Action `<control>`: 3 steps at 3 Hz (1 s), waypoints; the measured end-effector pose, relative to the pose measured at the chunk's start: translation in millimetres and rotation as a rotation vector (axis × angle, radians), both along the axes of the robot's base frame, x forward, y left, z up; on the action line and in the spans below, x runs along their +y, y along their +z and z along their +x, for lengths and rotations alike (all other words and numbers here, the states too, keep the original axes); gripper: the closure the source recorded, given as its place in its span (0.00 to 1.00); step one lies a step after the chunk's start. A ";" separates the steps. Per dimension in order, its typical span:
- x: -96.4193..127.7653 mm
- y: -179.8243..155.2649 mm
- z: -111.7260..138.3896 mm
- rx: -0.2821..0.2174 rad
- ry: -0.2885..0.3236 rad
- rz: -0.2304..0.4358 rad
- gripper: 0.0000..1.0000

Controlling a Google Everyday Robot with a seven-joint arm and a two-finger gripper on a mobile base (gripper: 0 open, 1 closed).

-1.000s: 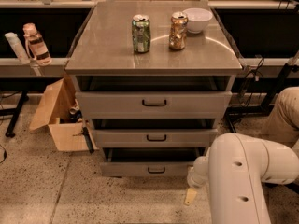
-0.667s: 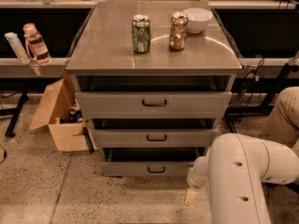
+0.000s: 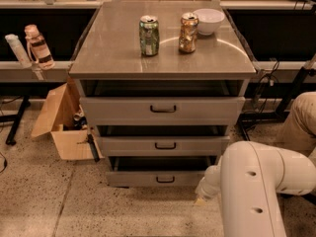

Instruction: Close bottom drawer

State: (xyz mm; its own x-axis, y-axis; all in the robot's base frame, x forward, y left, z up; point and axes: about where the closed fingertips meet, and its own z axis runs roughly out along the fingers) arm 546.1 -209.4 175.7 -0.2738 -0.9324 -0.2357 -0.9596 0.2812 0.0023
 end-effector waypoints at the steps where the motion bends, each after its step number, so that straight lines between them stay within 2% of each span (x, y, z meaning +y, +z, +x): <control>1: 0.3 -1.8 28.0 -0.019 0.003 -0.002 0.80; 2: 5.3 3.3 80.5 -0.064 0.016 0.005 1.00; 3: 7.8 7.4 102.5 -0.088 0.020 0.003 1.00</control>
Offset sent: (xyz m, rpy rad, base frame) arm 0.1292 0.0077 0.0110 0.0161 -0.1073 0.0263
